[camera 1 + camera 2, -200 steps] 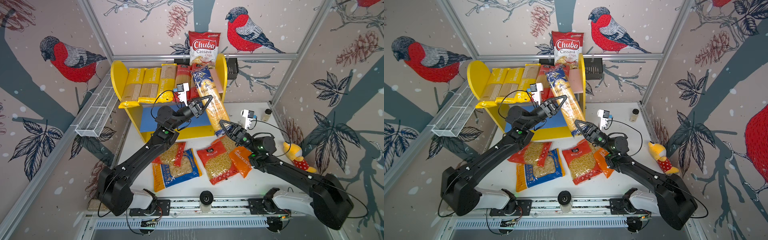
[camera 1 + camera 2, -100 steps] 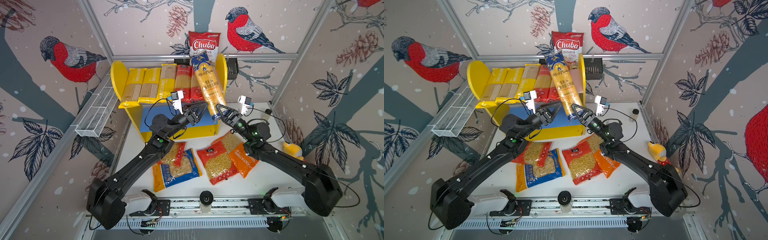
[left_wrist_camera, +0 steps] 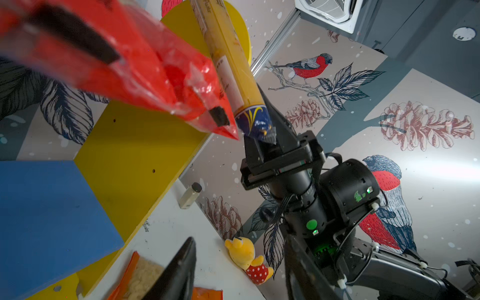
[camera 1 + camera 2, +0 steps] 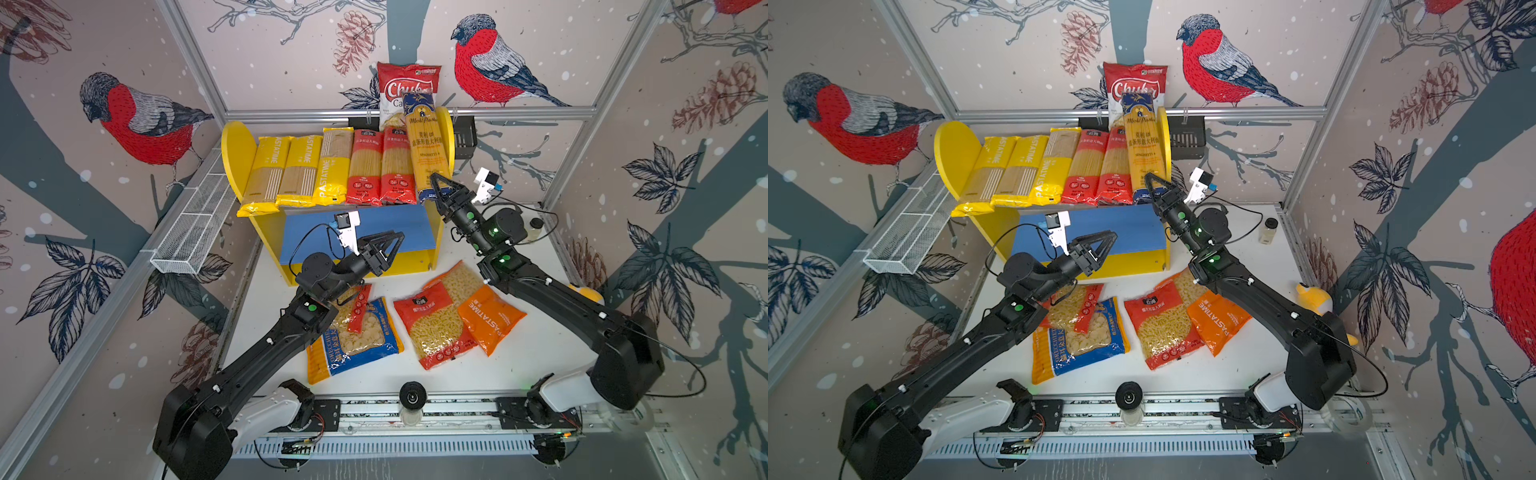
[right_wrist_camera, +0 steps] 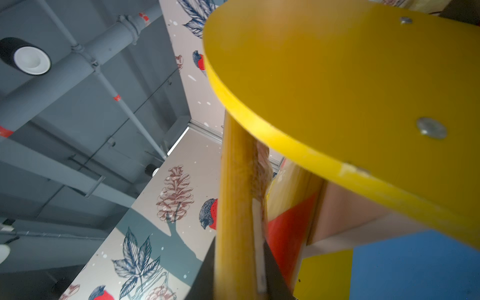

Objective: Arrange pasta packages on shelves
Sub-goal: Place the pasta bag on the shelf.

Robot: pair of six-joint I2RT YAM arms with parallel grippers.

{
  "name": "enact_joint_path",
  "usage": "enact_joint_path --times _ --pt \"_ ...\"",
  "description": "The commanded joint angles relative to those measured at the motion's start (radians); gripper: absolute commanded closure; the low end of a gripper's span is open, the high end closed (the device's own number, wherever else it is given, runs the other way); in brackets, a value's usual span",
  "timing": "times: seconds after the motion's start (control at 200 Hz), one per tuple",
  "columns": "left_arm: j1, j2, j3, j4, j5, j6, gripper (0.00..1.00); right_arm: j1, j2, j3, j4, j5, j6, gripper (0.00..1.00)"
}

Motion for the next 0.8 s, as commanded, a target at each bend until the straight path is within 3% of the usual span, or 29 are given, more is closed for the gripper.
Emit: enact_joint_path --times 0.0,0.15,0.335,0.585,0.795 --pt "-0.007 -0.003 -0.007 0.012 -0.015 0.016 0.46 0.003 0.007 0.062 0.038 0.06 0.005 1.0" --pt "-0.026 0.017 0.002 0.018 -0.018 0.021 0.47 0.005 0.028 0.118 -0.079 0.127 0.041 1.0" --pt "-0.048 0.034 0.01 0.013 -0.029 0.034 0.46 0.002 0.044 0.164 -0.218 0.165 0.062 0.88" --pt "-0.056 0.039 0.014 0.003 -0.034 0.048 0.47 0.0 0.045 0.147 -0.239 0.141 0.059 0.53" --pt "-0.058 0.051 0.008 0.016 -0.032 0.047 0.47 0.011 -0.002 0.041 -0.186 0.136 0.087 0.5"
